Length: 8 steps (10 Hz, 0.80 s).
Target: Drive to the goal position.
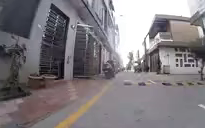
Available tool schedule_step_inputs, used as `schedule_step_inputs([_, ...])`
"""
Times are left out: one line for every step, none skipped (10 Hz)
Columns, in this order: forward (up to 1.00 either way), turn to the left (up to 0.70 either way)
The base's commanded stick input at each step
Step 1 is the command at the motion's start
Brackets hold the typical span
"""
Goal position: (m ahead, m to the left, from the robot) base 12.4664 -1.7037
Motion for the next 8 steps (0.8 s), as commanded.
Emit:
schedule_step_inputs([1.0,0.0])
schedule_step_inputs([1.0,0.0])
schedule_step_inputs([1.0,0.0])
schedule_step_inputs([1.0,0.0])
schedule_step_inputs([1.0,0.0])
schedule_step_inputs([1.0,-0.03])
schedule_step_inputs([1.0,-0.09])
schedule_step_inputs([1.0,-0.15])
